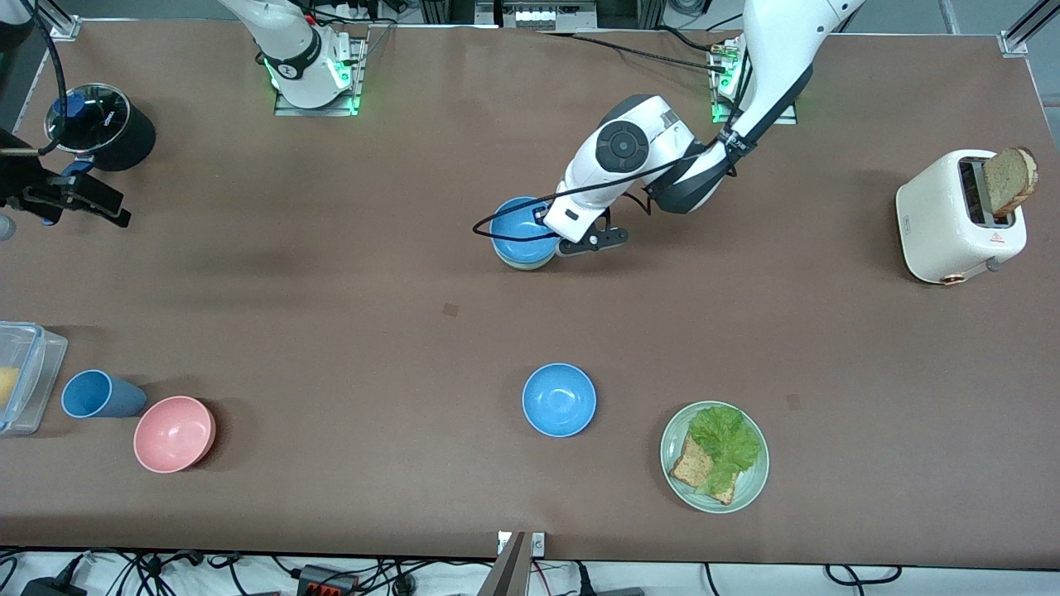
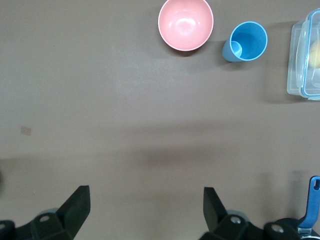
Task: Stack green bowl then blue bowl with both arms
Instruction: 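Lower the blue bowl into the green bowl and open the left gripper, then lift the left gripper up and away from the stacked bowls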
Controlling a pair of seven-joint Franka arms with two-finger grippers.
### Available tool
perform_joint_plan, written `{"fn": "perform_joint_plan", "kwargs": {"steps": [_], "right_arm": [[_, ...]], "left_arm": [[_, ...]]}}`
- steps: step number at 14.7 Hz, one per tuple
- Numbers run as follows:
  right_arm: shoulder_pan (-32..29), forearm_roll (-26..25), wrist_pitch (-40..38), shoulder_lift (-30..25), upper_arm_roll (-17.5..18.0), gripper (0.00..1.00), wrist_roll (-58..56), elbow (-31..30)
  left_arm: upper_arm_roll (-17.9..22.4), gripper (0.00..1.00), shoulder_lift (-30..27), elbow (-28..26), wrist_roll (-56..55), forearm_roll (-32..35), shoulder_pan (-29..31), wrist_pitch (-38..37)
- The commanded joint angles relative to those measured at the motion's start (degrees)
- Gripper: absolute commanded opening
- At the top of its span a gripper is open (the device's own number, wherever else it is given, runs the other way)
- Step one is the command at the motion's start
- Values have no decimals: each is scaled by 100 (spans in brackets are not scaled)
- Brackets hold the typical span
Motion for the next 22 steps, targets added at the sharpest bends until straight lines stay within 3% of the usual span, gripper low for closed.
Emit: {"fn": "perform_joint_plan", "kwargs": {"steps": [1,6,8,10,12,16,20,22], "right_arm": [[23,-85,142,-79,-22,100,-93,-170],[32,-112,194,52,14,100,-93,58],[32,-121,194,44,22,100,-93,94],[23,-129,203,35,22,100,-101,120],[23,-173,212,44,22,100,-93,138],[40,-253,308,97,31,100,-93,147],[32,-244,353,97,40,100,-84,138],[32,-235,326,97,40,100,-84,147]], "left_arm": [[59,21,-82,-59,-154,190,-74,28],[-29,28,-530,292,-84,190,391,-744],[-116,30,-609,581,440,199,759,-1235],[-187,36,-653,863,1047,190,1190,-1710],[-187,48,-689,1266,1505,190,1568,-2280],[-178,65,-689,1962,3805,190,2542,-3504],[-170,81,-680,2182,6160,120,3703,-3803],[-39,88,-741,2209,6866,33,3978,-3848]]}}
